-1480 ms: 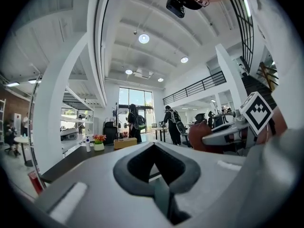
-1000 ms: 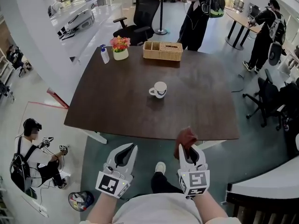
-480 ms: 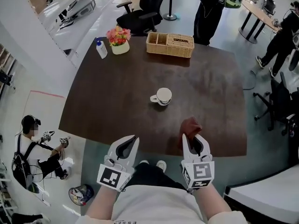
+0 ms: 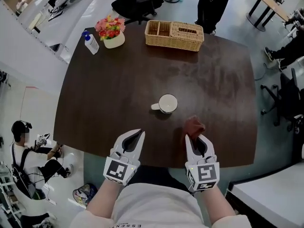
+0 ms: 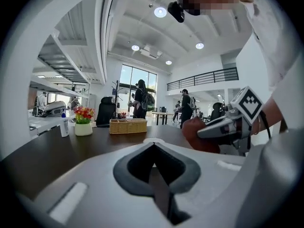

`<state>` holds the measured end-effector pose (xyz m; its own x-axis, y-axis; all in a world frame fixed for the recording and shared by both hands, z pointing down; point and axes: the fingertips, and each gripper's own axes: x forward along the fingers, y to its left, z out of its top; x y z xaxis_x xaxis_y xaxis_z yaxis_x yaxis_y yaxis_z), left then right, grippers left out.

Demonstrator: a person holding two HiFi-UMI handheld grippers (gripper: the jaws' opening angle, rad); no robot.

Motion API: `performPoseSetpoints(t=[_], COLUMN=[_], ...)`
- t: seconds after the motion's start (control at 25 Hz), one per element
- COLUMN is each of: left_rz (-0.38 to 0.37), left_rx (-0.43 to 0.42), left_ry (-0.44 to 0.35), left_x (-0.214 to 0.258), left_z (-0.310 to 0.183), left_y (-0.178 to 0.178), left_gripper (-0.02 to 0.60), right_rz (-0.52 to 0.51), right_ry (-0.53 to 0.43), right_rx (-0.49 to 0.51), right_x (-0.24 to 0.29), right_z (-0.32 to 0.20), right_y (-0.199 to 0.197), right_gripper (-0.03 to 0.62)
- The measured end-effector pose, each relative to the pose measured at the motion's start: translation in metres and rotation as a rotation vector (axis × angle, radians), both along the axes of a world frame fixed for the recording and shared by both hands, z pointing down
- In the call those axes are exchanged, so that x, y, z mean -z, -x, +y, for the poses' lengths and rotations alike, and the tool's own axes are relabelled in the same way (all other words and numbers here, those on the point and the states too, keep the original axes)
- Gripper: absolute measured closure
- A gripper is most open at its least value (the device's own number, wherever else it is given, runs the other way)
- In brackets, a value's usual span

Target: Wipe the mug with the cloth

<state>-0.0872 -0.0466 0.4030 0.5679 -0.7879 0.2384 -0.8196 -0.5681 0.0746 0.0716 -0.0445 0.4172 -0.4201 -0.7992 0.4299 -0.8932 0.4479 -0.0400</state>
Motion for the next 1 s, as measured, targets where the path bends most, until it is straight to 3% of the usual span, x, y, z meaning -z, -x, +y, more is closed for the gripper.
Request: performPoseSetpoints(t=[0.08, 0.28, 0.4, 0.48, 0.64, 1.0], left_rz=[-0.032, -0.113, -0.121, -0.128, -0.214, -0.233], left_rx=[0.004, -0.133, -0.173, -0.202, -0.298, -0.443], left_ry=[0.007, 0.054, 0.069, 0.081, 0.098, 0.006], left_x=[-0.017, -0.062, -0.078, -0.087, -0.107, -0.109], left_z=[-0.021, -0.06, -0.08, -0.09, -0.102, -0.114], left_y=[0.002, -0.011, -0.015, -0.018, -0.03, -0.046], left_gripper=[0.581, 0.534, 0.516, 0.493, 0.426, 0.438], right_rz=[0.002, 0.007, 0.007, -0.002, -0.02, -0.017], right_ry=[0.038, 0.109, 0.137, 0.14, 0.115, 0.171], right_rx=[0.026, 0.084, 0.15, 0.196, 0.256, 0.586], right_x=[-0.014, -0.048, -0.064, -0.069, -0.071, -0.089], right_z=[-0.008, -0.023, -0.027, -0.029, -0.036, -0.026], right_y=[0.005, 0.021, 0.035, 0.045, 0.059, 0.107], right_gripper=[0.513, 0.513, 0.513, 0.513, 0.513, 0.513])
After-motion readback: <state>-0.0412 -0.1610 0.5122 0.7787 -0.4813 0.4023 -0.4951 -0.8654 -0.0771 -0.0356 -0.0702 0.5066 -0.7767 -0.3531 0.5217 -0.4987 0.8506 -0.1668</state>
